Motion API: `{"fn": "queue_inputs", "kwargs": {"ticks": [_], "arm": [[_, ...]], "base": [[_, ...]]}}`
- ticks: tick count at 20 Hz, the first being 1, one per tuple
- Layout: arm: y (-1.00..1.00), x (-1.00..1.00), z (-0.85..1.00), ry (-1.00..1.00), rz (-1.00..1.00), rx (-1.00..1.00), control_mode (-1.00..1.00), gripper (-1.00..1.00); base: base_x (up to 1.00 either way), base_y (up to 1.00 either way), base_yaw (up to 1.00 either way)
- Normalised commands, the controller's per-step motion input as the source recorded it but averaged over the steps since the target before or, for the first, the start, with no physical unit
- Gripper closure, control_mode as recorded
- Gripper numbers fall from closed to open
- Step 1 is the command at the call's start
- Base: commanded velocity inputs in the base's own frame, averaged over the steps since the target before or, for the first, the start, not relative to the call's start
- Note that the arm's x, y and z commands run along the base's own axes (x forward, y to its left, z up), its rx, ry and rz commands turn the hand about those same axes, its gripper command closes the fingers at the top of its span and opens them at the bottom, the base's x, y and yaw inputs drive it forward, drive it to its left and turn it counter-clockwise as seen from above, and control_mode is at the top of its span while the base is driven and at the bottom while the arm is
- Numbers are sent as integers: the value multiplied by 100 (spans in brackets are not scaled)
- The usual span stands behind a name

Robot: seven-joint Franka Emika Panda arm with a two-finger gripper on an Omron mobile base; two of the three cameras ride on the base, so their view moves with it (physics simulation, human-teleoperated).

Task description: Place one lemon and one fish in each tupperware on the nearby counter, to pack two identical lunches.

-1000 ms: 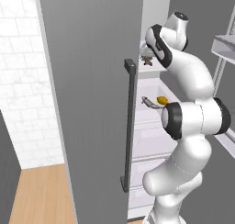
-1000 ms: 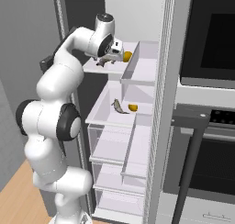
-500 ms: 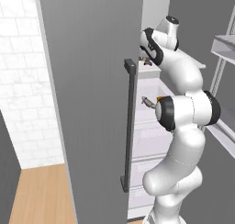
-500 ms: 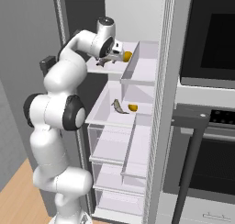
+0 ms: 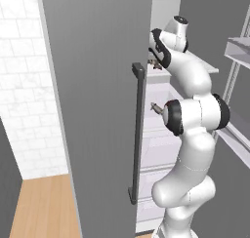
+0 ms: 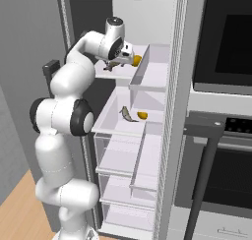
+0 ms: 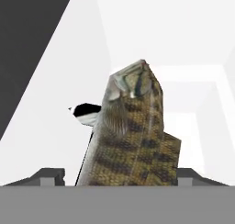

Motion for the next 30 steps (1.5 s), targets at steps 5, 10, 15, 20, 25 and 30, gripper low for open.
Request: {"fn": "queue_inputs", "kwargs": {"ticks": [5,10,15,20,25,30], "arm": [[-12,-1,-66,0,2,0,-100,100],[-31,-23,-13,-1,1,2,-100,100],[-6,-75,1,-6,2,1,-100,100],[18,-100,6,-10,5,0,-100,100],[32,-100,0,-8,2,0,-100,100],[52,-100,0,-9,0,-7,-100,100]], "base": [[0,0,0],[0,0,0],[0,0,0],[0,0,0],[0,0,0],[0,0,0]]}}
